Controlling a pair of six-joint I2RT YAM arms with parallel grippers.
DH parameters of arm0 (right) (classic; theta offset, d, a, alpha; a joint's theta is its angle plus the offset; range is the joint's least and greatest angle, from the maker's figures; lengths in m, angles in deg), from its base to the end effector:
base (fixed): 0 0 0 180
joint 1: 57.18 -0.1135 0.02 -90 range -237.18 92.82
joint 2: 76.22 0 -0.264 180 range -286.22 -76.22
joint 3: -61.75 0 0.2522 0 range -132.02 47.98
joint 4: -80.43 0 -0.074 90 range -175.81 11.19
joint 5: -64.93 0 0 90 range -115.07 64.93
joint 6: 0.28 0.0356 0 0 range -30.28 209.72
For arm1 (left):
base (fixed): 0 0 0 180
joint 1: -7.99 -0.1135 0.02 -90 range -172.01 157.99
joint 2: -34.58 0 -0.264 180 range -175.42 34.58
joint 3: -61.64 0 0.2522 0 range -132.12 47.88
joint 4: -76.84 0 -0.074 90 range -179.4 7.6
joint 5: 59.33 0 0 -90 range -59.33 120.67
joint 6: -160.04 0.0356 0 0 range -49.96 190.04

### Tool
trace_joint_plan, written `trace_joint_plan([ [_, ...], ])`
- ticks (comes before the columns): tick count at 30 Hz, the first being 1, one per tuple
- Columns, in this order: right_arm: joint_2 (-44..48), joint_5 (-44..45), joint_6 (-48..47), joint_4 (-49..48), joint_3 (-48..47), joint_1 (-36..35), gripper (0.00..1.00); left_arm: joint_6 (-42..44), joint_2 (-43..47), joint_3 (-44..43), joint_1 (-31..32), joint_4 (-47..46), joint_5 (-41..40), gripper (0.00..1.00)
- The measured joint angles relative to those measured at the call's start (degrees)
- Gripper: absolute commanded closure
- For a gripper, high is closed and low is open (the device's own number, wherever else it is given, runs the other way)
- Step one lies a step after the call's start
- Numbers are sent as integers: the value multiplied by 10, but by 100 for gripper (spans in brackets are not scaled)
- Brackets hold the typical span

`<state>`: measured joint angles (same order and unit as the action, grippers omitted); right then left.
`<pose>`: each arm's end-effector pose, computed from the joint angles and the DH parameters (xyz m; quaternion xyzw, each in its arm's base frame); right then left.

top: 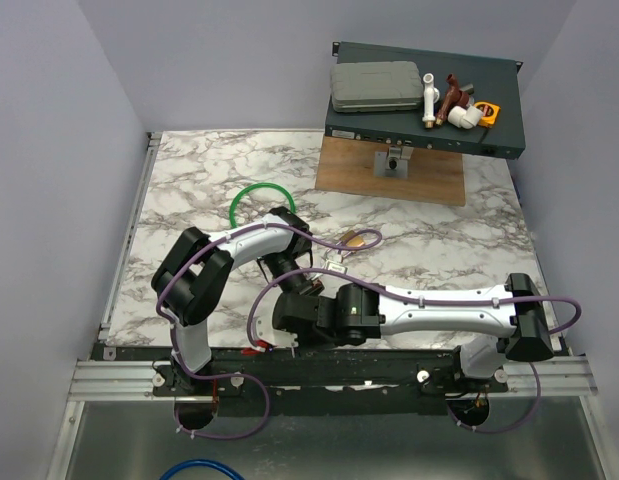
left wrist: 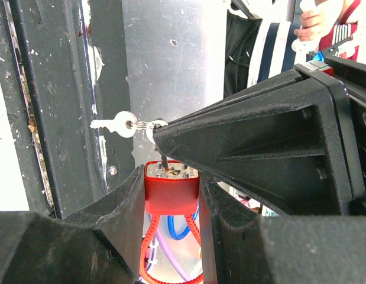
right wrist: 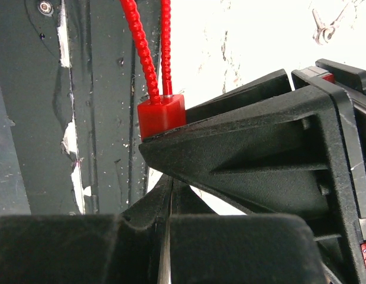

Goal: Unlock with the key

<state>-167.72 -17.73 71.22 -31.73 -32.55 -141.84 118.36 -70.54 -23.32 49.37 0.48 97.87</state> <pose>0.0348 0.3231 0.2906 -0.7548 0.6163 0.0653 0.2148 0.1860 -0.2076 0.2085 -0.4480 -0.6785 0.5432 0.2096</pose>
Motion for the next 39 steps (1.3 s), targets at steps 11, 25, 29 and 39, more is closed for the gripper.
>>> trace_joint_plan([
  [11,-3,7,0,7,-13,-10,99,0,-5,0,0,3,-1,100],
  [25,-1,8,0,-1,-8,-16,99,1,-19,1,-6,0,-1,100],
  [29,2,8,4,-2,5,-17,99,6,-4,7,-8,0,-1,100],
  [39,45,8,5,-14,13,-17,99,40,46,27,-11,0,0,100],
])
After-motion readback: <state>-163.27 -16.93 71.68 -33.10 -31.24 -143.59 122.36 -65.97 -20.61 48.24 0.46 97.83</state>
